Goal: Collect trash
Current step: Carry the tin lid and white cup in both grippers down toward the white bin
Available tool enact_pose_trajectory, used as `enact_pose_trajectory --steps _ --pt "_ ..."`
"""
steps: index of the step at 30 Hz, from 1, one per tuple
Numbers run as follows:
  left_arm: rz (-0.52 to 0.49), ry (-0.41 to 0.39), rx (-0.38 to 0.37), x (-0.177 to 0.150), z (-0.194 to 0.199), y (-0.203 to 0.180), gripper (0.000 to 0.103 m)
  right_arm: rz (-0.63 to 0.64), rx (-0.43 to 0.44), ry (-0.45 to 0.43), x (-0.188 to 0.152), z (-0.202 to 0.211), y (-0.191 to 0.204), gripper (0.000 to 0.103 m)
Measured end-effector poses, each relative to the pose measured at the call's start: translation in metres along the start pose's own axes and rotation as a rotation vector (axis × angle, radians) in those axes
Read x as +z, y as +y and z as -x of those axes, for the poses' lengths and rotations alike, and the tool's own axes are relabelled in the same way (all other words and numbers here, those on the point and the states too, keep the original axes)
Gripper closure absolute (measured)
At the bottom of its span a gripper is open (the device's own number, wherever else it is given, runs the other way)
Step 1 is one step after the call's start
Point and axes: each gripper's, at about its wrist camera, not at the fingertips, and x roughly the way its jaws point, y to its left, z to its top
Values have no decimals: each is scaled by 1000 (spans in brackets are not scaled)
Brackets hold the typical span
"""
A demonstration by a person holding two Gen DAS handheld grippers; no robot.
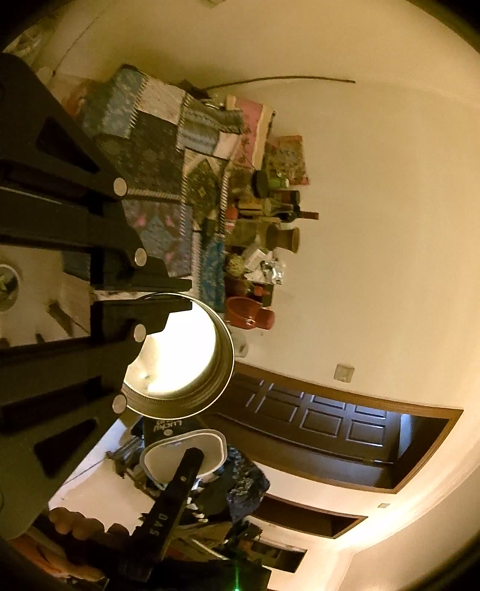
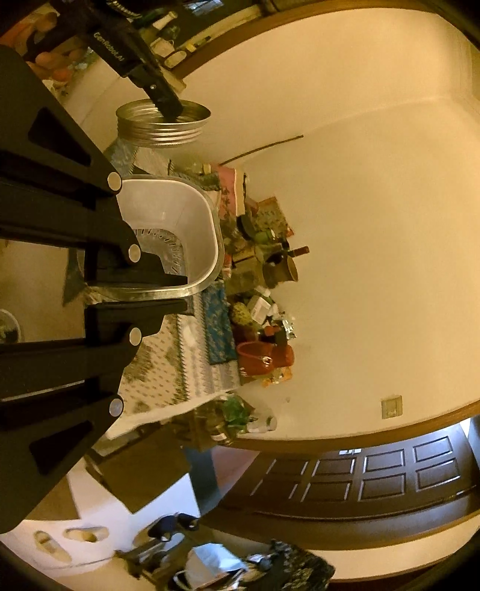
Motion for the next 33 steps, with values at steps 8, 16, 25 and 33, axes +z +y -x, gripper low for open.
enact_pose_trajectory --steps 8,16,25,33 --pt "-16 55 -31 -46 50 24 102 -37 -47 29 -53 36 30 98" --pt "-14 175 -75 -89 54 25 102 -79 -130 121 -95 51 30 98" --pt "19 355 -49 -151 20 16 102 -131 -183 284 -148 35 -5 98" --pt "69 500 18 -221 -36 14 102 -142 -179 437 -209 -15 -46 98"
